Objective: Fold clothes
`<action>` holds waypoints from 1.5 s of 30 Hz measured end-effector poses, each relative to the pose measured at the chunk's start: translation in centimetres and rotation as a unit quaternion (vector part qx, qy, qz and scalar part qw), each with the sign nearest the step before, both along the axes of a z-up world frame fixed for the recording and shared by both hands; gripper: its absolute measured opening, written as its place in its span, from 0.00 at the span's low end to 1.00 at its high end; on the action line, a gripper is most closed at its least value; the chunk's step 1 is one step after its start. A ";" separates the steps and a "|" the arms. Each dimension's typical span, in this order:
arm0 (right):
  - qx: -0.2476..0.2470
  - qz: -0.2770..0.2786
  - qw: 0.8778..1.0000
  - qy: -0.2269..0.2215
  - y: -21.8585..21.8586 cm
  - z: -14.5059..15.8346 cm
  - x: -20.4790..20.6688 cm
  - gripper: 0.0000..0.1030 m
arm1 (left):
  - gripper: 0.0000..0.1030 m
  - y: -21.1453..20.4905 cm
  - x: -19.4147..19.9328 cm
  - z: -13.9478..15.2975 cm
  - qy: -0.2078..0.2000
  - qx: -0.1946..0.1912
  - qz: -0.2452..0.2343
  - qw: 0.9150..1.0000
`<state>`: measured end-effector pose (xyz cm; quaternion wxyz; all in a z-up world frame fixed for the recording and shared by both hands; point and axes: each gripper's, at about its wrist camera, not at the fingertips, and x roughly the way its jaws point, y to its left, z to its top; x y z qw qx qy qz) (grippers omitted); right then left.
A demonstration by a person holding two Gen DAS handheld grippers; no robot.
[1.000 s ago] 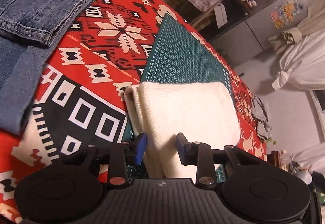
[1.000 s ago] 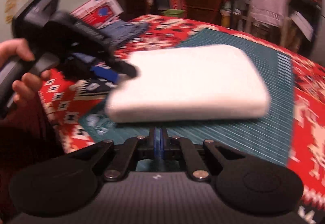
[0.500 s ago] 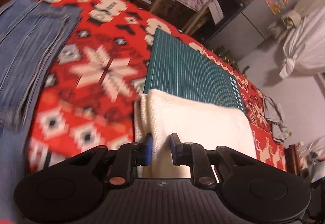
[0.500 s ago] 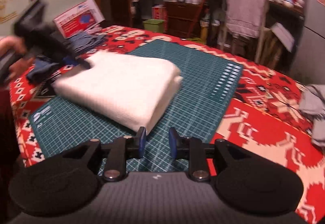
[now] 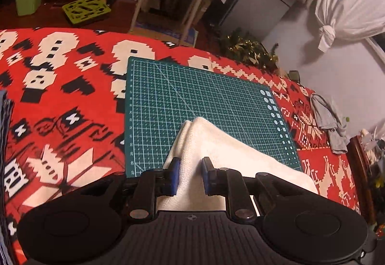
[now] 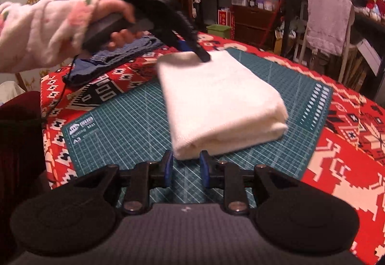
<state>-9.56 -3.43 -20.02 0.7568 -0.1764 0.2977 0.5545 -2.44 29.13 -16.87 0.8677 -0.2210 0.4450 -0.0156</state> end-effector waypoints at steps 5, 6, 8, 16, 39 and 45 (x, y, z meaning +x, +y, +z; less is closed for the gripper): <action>-0.012 0.013 0.999 -0.035 1.4 -0.5 -0.9 0.25 | 0.27 0.2 -1.4 0.9 -0.002 0.019 -0.010 1.000; -0.015 0.018 0.999 -0.041 1.5 -0.6 -1.0 0.25 | 0.27 0.2 -1.8 1.0 0.000 0.028 -0.011 1.000; -0.018 0.025 0.998 -0.051 1.6 -0.8 -0.9 0.22 | 0.27 0.2 -2.7 1.4 -0.001 0.041 -0.015 0.999; -0.009 0.034 0.995 -0.091 0.5 -0.7 -1.2 0.03 | 0.23 -2.9 -5.8 4.2 -0.045 0.134 -0.088 0.986; 0.006 -0.013 0.999 -0.045 4.0 0.6 -3.2 0.01 | 0.28 -15.4 -12.2 -0.1 -0.153 0.442 -0.502 0.728; 0.013 -0.039 0.998 -0.046 7.2 -0.5 -3.0 0.01 | 0.28 -15.6 -12.6 -1.2 -0.169 0.487 -0.543 0.663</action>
